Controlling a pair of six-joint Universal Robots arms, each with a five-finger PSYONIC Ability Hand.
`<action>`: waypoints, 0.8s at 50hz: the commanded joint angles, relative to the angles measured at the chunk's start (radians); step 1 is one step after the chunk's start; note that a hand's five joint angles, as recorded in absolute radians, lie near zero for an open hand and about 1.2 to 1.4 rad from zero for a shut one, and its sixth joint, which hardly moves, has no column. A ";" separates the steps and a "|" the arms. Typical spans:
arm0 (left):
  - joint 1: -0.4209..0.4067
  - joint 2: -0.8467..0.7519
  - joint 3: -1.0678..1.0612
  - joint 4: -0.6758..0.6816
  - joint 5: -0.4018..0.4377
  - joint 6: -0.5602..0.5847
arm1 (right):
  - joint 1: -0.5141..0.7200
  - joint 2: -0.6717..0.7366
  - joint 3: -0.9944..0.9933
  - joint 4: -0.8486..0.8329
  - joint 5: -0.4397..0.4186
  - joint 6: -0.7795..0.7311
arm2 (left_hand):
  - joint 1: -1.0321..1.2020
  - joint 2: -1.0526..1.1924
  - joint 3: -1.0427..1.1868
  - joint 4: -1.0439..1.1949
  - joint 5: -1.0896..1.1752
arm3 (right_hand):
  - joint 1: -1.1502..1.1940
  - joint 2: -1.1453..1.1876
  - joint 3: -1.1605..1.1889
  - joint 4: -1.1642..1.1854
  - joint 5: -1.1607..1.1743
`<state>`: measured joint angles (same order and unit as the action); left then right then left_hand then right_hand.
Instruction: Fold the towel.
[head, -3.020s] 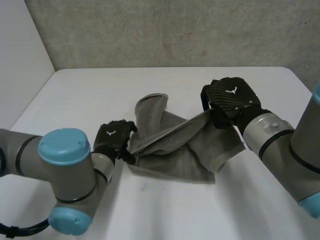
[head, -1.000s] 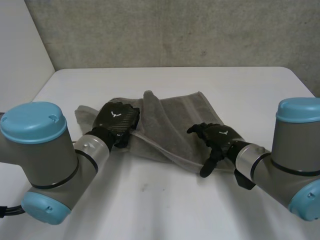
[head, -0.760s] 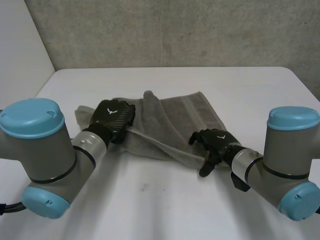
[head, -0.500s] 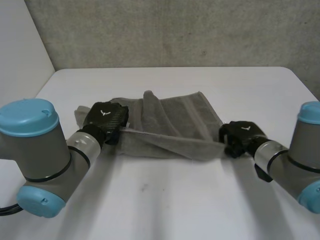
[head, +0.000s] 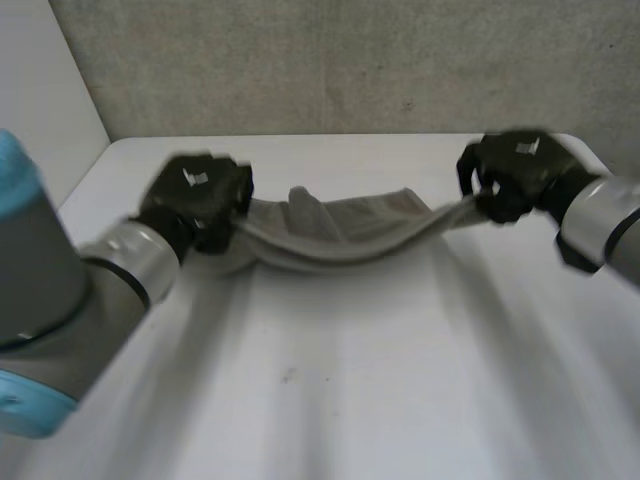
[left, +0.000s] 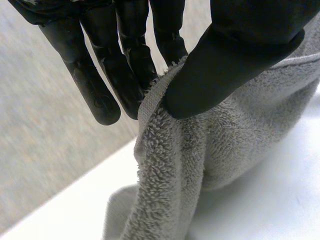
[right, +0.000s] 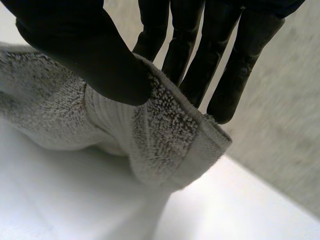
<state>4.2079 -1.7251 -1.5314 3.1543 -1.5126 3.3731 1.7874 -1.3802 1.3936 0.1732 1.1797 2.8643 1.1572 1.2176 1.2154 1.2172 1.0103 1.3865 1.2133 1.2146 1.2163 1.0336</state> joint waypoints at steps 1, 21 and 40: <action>-0.002 0.156 0.256 -0.273 0.003 -0.029 | 0.001 -0.065 -0.348 0.322 0.018 -0.167 | 0.239 0.179 0.181 0.179 0.211 | 0.010 0.183 0.182 0.180 0.188; 0.027 -0.357 0.559 -0.560 0.008 -0.014 | 0.124 0.390 -0.699 0.611 0.136 -0.289 | 0.239 0.179 0.181 0.179 0.211 | 0.010 0.183 0.182 0.180 0.188; 0.049 -0.358 1.148 -0.137 -0.095 -0.037 | 0.106 0.282 -0.895 -0.184 0.305 0.078 | 0.239 0.179 0.181 0.179 0.211 | 0.010 0.183 0.182 0.180 0.188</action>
<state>4.2566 -2.1916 -0.4732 2.8960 -1.5385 3.3468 1.9045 -0.9571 0.4622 0.2102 1.4434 2.8041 1.1572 1.2176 1.2156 1.2172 1.0103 1.3920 1.2135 1.2147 1.2166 1.0355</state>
